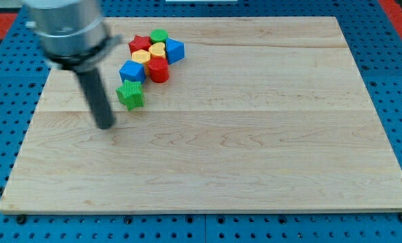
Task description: Push the green star towards the blue triangle
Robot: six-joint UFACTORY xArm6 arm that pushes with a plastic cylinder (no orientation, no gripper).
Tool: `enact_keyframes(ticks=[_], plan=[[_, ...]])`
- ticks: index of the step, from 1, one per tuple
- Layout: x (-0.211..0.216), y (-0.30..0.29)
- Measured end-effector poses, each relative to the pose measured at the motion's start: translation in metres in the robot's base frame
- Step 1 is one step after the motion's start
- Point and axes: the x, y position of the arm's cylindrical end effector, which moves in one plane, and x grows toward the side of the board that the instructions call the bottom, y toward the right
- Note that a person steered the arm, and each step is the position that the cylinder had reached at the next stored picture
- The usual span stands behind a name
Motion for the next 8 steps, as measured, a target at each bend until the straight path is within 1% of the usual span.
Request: enact_keyframes(ticks=[1, 2, 3, 4, 6, 7, 8], plan=[[-0.046, 0.021], [-0.063, 0.103], [-0.060, 0.124], [-0.042, 0.130], [-0.096, 0.179], [-0.086, 0.203], [-0.066, 0.211]])
